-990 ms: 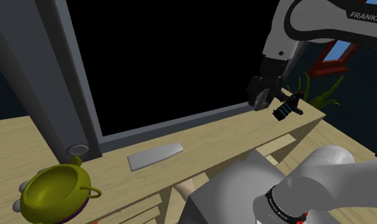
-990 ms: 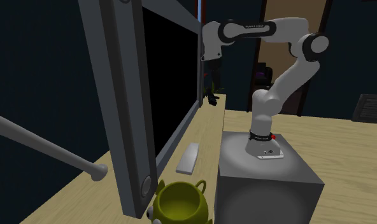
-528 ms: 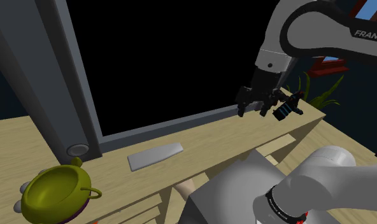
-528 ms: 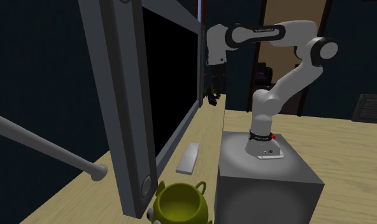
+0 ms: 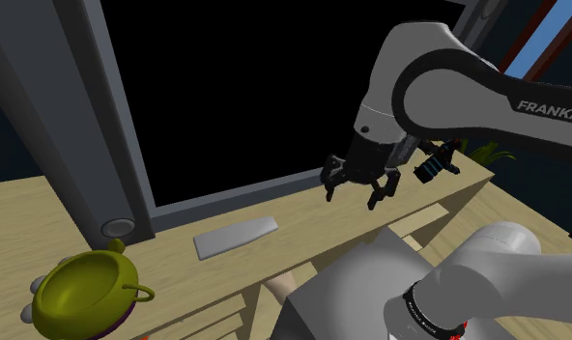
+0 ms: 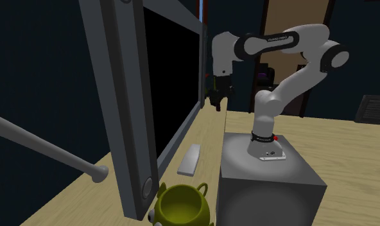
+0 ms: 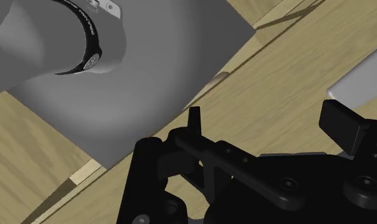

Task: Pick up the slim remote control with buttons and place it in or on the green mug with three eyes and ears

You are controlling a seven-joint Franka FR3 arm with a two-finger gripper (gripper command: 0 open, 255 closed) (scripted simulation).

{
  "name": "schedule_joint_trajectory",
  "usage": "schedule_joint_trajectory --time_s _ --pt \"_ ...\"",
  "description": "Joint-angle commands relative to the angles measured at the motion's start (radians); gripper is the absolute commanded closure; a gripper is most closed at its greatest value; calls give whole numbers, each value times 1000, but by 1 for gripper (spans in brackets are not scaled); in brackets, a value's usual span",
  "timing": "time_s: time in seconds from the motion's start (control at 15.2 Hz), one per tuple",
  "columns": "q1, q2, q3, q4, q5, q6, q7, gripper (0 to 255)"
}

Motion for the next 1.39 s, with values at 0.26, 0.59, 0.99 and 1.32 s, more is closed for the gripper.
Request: schedule_joint_trajectory --time_s 0.26,0.59,0.99,1.32 --pt "-56 98 234 24 134 160 347 0" --pt "-166 243 445 99 175 306 631 0" --pt "-423 470 764 236 90 479 1009 0" --pt "-789 649 1149 327 -82 586 1296 0"
